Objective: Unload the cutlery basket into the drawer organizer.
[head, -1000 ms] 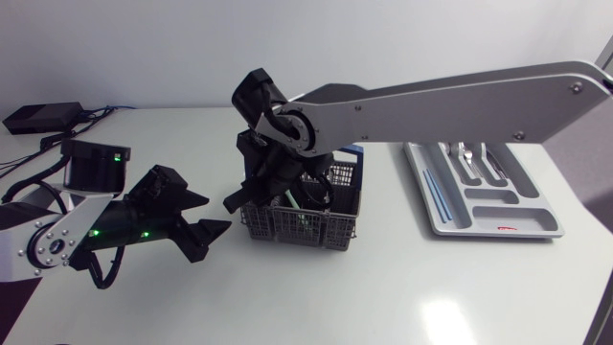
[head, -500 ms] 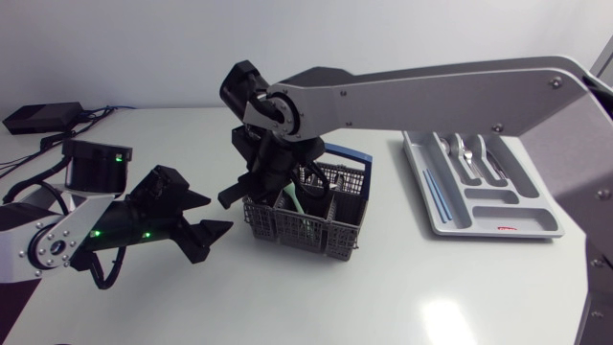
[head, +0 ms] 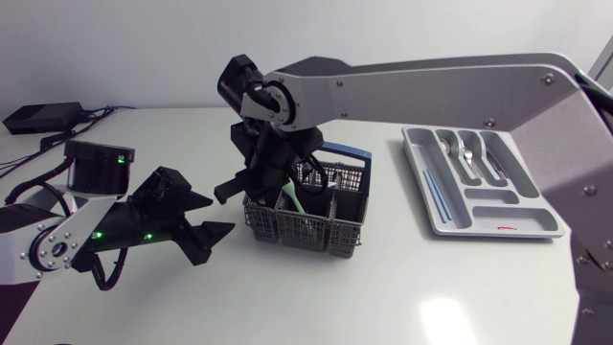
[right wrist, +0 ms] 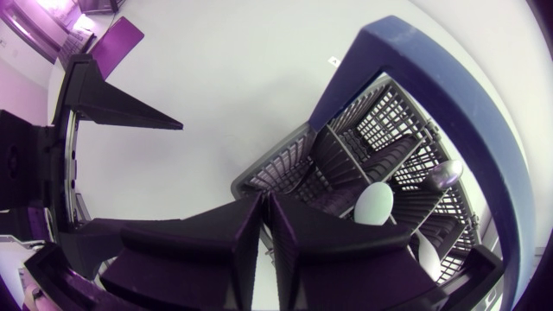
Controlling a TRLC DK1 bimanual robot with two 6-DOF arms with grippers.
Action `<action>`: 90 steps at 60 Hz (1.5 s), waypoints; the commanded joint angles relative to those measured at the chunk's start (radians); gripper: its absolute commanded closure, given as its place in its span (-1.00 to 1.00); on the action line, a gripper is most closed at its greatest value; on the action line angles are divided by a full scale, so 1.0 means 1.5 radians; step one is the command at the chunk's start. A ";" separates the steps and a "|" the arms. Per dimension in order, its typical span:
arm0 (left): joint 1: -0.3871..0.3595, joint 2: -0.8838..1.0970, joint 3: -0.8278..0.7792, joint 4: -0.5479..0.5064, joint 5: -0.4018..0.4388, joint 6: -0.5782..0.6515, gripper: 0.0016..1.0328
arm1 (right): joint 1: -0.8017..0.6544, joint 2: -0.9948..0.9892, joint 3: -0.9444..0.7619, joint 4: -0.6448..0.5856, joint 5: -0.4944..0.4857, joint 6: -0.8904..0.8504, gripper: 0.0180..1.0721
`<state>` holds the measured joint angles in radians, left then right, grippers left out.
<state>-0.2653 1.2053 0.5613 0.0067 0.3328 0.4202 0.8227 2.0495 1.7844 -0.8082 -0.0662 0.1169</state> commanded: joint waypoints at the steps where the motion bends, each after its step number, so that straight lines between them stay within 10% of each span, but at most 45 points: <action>1: -0.005 0.011 -0.018 0.008 0.004 0.008 -0.70 | -0.004 -0.037 0.007 0.018 0.007 0.011 0.75; 61: -0.024 0.004 -0.024 0.006 0.003 0.006 -0.69 | -0.013 -0.124 -0.274 0.286 0.011 0.014 0.73; 90: -0.026 0.002 -0.026 0.005 0.003 0.005 -0.69 | 0.045 -0.193 -0.336 0.378 0.123 -0.006 0.74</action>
<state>-0.2977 1.2049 0.5491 0.0101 0.3325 0.4198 0.8726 1.7763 1.3029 -0.2535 0.0975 0.1230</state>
